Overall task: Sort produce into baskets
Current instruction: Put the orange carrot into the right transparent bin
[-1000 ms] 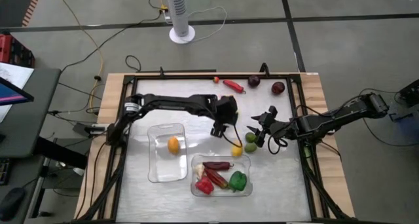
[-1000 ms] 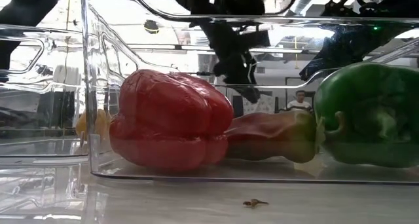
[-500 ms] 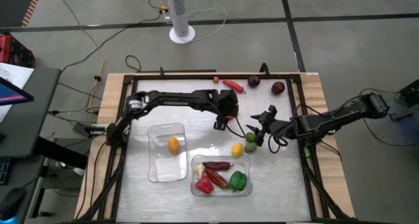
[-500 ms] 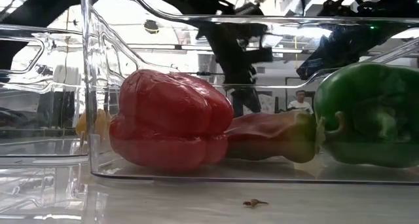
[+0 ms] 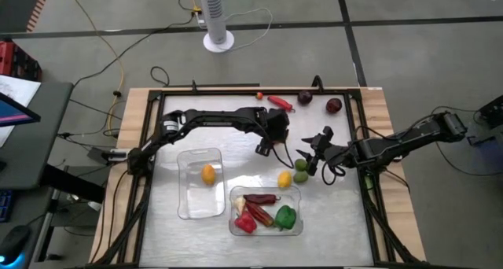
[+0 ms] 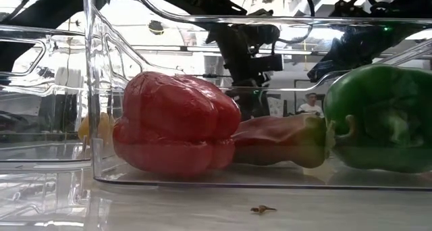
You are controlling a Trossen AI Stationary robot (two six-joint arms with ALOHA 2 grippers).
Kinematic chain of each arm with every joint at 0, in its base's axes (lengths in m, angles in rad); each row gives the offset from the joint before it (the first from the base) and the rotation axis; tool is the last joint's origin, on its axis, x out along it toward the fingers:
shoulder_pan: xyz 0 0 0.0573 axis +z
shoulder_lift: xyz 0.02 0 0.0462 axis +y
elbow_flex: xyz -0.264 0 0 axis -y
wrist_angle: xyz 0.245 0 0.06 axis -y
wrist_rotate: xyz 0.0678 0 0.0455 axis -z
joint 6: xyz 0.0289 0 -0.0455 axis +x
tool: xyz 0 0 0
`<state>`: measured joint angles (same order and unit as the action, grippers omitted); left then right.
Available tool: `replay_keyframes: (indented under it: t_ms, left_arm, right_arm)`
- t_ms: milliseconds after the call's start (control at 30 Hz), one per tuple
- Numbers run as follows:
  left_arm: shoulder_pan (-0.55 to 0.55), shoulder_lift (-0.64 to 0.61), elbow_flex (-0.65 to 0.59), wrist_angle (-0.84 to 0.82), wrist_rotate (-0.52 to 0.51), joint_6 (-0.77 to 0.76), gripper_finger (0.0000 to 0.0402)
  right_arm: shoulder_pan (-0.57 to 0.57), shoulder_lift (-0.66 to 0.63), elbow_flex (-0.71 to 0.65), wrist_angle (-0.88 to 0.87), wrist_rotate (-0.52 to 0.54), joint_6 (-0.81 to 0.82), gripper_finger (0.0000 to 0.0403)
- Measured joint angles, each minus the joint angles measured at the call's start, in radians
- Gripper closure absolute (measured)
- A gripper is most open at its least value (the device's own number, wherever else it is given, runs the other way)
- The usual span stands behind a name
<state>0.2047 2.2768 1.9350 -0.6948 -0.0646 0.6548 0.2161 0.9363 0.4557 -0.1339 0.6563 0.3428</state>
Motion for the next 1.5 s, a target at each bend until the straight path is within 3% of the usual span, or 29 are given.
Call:
replay_keyframes:
  t_ms: [233,500,833,1267,1500]
  left_arm:
    - [0.000,0.054,0.002,-0.020,0.001,-0.037,0.0191]
    - [-0.023,0.078,0.005,-0.023,-0.069,-0.003,0.0191]
    - [-0.028,0.079,0.002,-0.001,-0.120,0.215,0.0191]
    - [-0.028,0.085,-0.003,0.008,-0.157,0.306,0.0191]
    - [-0.014,0.084,-0.002,-0.022,-0.166,0.283,0.0191]
  right_arm:
    - [0.002,0.000,0.000,0.011,-0.001,0.000,0.0155]
    - [0.006,0.000,0.000,0.002,-0.002,0.000,0.0155]
    - [0.013,0.000,0.000,0.006,-0.002,-0.001,0.0155]
    - [0.013,0.000,0.000,0.004,-0.002,-0.003,0.0155]
    - [0.013,0.000,0.000,0.004,-0.002,-0.003,0.0155]
